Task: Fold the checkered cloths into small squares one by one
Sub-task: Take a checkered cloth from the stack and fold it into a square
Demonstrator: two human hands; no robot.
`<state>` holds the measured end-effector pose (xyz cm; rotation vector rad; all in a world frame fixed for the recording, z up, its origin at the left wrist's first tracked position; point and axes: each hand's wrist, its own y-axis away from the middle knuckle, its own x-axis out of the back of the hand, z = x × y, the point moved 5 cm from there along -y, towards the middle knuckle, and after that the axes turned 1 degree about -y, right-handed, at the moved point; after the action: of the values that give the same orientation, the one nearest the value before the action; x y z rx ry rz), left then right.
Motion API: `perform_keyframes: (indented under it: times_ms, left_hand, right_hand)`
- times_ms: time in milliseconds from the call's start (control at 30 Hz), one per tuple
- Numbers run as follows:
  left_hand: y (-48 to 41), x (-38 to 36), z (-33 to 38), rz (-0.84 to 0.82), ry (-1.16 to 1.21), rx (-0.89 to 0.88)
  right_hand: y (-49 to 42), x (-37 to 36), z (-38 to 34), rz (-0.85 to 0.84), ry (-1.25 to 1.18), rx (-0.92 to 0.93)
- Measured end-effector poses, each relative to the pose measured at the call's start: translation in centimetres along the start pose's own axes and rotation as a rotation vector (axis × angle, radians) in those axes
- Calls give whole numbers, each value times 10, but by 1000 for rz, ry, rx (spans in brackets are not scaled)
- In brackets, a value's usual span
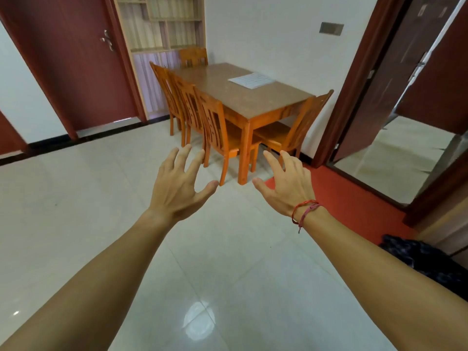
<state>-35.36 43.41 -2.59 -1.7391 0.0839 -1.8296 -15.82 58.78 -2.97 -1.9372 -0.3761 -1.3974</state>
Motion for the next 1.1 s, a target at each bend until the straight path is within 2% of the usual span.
perform_keyframes:
  times_ms: [367, 733, 1100]
  left_hand:
    - [-150, -93, -79, -36, -21, 9]
    - [-333, -166, -166, -68, 20, -44]
    - [-482, -250, -214, -93, 38, -36]
  right_hand:
    - [-169, -92, -6, -6, -28, 30]
    - [-356, -176, -2, -20, -9, -79]
    - [-515, -256, 24, -58, 8, -75]
